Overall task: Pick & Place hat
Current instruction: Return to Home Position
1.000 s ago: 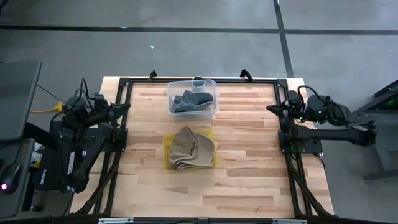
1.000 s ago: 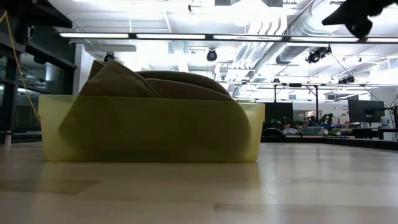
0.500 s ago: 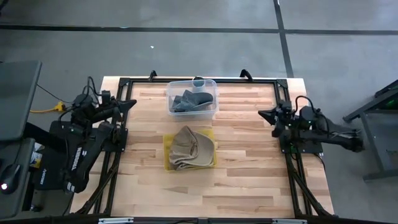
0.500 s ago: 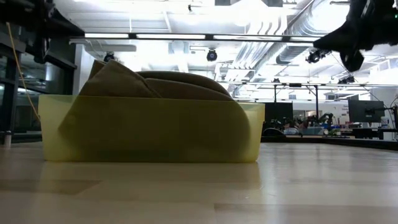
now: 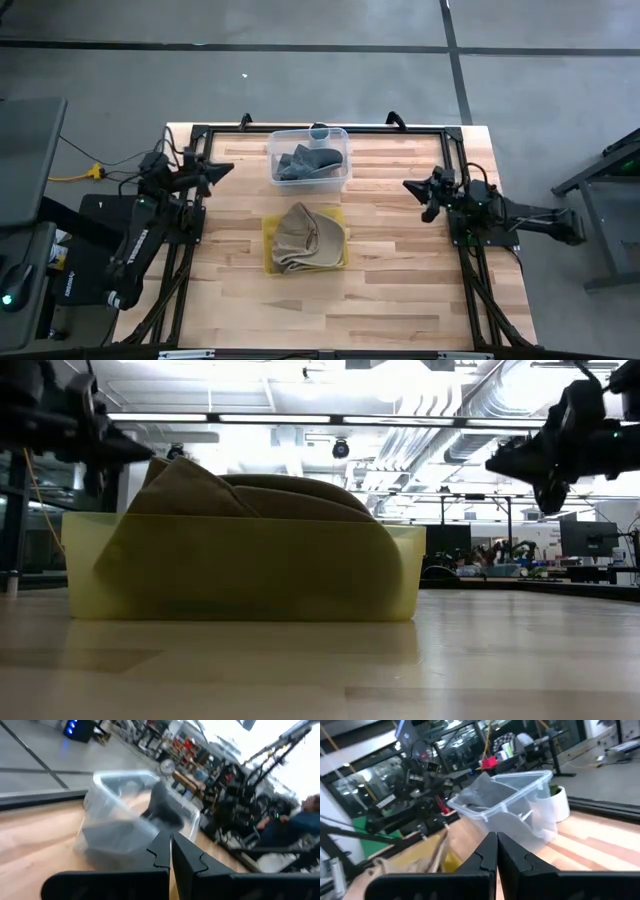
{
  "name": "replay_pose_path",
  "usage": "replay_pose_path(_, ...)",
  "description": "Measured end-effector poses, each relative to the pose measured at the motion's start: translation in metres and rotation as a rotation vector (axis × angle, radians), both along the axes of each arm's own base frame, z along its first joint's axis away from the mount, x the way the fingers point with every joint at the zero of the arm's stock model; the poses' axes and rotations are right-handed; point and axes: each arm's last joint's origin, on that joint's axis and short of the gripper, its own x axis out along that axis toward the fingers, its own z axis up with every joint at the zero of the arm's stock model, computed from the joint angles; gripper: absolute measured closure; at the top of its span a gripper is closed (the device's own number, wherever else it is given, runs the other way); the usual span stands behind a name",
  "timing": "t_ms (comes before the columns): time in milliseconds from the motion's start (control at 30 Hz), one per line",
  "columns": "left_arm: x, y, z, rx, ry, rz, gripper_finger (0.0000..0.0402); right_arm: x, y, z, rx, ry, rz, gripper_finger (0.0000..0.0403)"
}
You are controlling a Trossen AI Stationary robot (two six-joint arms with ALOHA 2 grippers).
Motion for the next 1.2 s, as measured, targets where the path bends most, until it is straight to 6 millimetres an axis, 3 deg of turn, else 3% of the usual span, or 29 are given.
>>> replay_pose_path(167,0.009,0.007,-0.031,0.056,0.032,-0.098,0.0401,0.001,-0.004,-0.003,-0.093,0.057,-0.044,0.0403)
replay_pose_path(367,0.02,0.005,-0.028,0.239,0.025,-0.103,0.0401,0.001,-0.008,-0.003,-0.147,0.081,-0.04,0.0403)
replay_pose_path(567,0.028,0.002,-0.034,0.299,0.024,-0.119,0.0401,0.001,-0.008,-0.005,-0.2,0.117,-0.02,0.0403)
replay_pose_path(867,0.038,0.001,-0.043,0.225,0.058,-0.077,0.0401,0.001,-0.008,-0.006,-0.184,0.125,-0.001,0.0403)
replay_pose_path(1200,0.039,0.003,-0.04,0.144,0.002,0.013,0.0401,0.001,-0.008,-0.006,-0.166,0.119,-0.018,0.0403)
